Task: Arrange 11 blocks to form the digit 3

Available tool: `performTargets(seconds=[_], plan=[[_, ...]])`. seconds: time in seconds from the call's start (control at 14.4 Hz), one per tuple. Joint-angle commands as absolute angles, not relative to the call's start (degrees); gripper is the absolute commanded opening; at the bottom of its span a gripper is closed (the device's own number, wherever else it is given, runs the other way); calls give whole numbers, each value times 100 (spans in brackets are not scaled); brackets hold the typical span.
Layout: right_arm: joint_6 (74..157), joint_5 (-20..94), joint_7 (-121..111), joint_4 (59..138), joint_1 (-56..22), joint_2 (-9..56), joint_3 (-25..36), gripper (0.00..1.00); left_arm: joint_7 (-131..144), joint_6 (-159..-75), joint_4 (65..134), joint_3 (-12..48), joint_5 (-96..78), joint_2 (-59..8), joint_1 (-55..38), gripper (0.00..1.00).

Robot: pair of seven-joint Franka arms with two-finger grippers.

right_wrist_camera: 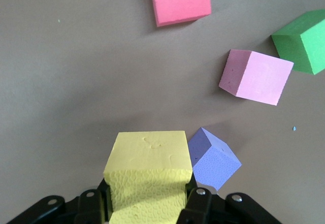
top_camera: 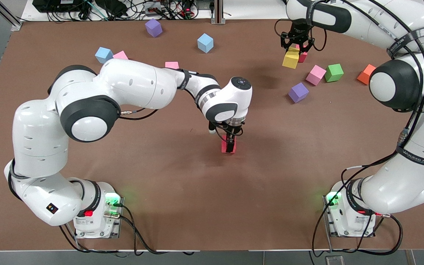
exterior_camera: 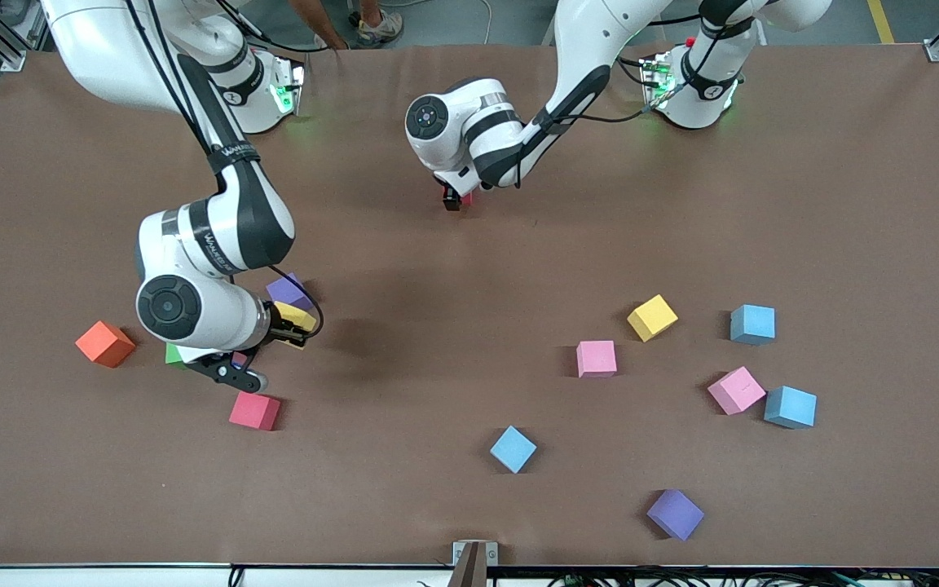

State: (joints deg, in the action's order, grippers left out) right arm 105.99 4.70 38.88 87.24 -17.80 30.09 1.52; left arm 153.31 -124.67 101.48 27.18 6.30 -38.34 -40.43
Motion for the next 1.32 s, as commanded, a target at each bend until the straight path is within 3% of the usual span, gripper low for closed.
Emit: performTargets(seconds=[0.0, 0.49, 0.63, 1.04, 1.25], plan=[[10407, 650, 4262, 8851, -1679, 2611, 132, 0, 15337, -12016, 10301, 2742, 571, -3297, -4034, 100], [9554, 940, 5850, 8929, -1547, 1978, 106, 0, 13996, -11137, 10240, 3006, 536, -2646, -3570, 100], [9667, 984, 6466, 9436, -1556, 1741, 88, 0, 13188, -11013, 10012, 2953, 597, -2558, -3096, 100], [11660, 1063, 8407, 12125, -1705, 353, -227, 0, 12148, -10608, 8809, 2944, 1589, -2558, -1392, 100], [12417, 1072, 9646, 12813, -1705, 158, -702, 0, 11822, -10608, 8421, 2944, 1897, -2558, -697, 100]])
